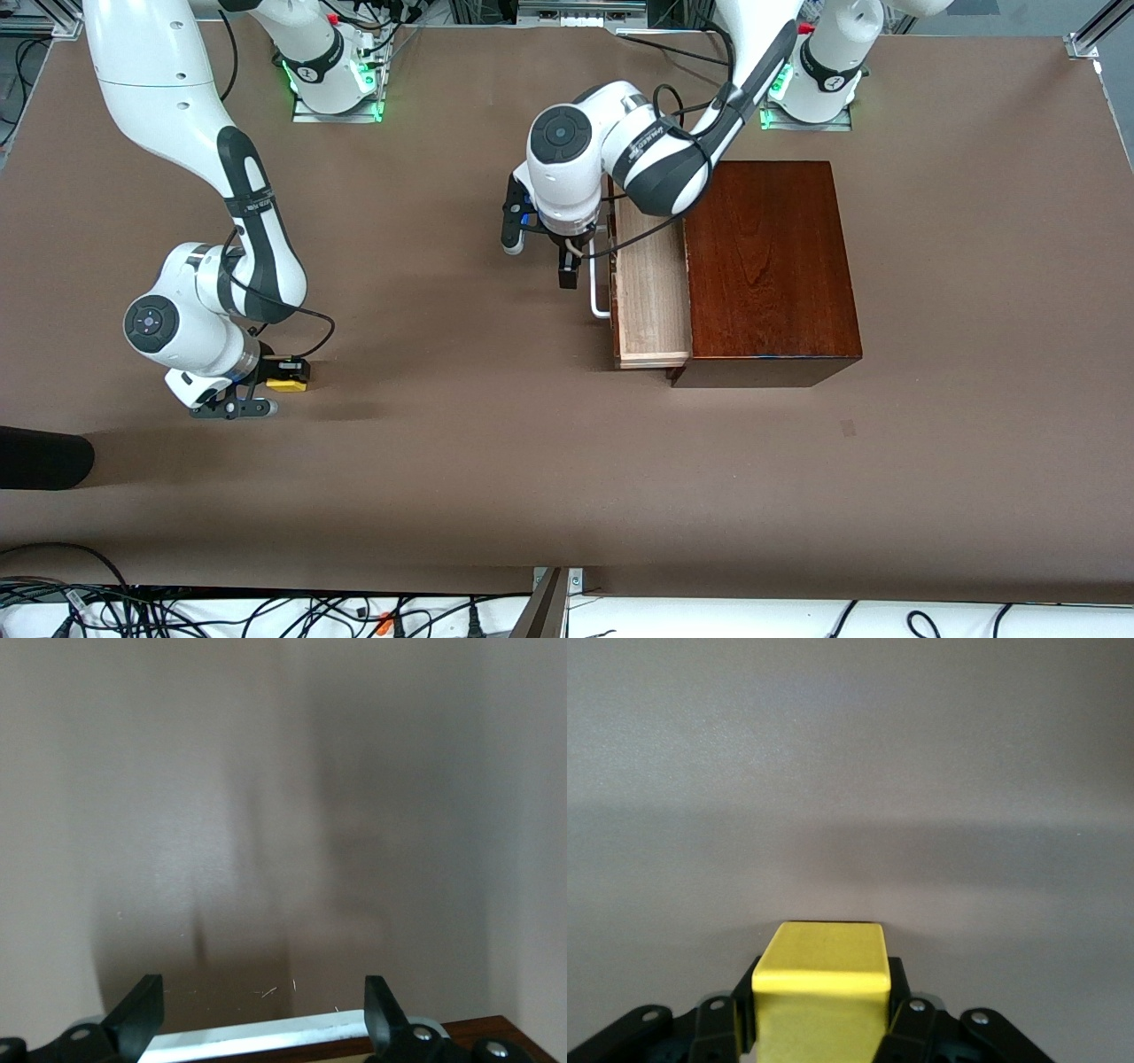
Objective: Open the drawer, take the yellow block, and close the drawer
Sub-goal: 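Place the cube with the right gripper while the left gripper pushes the drawer, then push the drawer shut with the left gripper while the right gripper withdraws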
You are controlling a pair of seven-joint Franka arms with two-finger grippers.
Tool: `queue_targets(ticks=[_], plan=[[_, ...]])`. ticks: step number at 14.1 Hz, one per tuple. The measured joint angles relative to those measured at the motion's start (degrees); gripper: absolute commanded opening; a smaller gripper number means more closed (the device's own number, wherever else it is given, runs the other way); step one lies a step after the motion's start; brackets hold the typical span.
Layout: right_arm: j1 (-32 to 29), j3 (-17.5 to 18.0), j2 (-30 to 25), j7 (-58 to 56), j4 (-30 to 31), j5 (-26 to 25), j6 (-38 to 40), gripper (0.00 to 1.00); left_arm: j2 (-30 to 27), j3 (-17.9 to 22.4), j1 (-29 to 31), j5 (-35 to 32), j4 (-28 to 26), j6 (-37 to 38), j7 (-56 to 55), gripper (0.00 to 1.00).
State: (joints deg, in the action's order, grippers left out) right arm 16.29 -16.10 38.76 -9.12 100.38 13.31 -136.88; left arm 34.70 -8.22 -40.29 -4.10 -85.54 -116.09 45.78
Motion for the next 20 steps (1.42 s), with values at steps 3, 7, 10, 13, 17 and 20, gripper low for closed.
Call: queue_targets(ticks=[3, 7, 10, 13, 17, 20], plan=[[0.00, 0.33, 0.00, -0.20, 0.00, 0.51, 0.21, 0.68, 1.35, 0.04, 0.03, -1.91, -0.01, -0.97, 2.24, 1.00], [0.02, 0.45, -0.03, -0.48, -0.08, 2.82, 0.33, 1.00, 1.53, -0.03, 0.28, -2.10, 0.02, -0.84, 4.00, 1.00], [0.02, 0.43, -0.90, -0.50, -0.94, 3.12, 3.37, 1.00, 1.52, -0.18, 0.82, -1.89, 0.12, 0.32, 3.97, 1.00], [0.02, -0.02, -4.97, -0.38, -2.01, 3.27, 8.39, 1.00, 1.48, -0.42, 1.87, -1.56, 0.24, 2.15, 3.86, 1.00], [-0.01, -3.02, -13.82, 1.15, -2.36, 2.45, 22.03, 1.00, 1.32, -0.18, 5.21, -1.64, 0.23, 4.14, 4.11, 1.00], [-0.03, -3.69, -20.30, 5.44, -2.37, -4.50, 30.16, 1.00, 1.25, 0.01, 8.35, -1.84, 0.20, 4.55, 5.23, 1.00]])
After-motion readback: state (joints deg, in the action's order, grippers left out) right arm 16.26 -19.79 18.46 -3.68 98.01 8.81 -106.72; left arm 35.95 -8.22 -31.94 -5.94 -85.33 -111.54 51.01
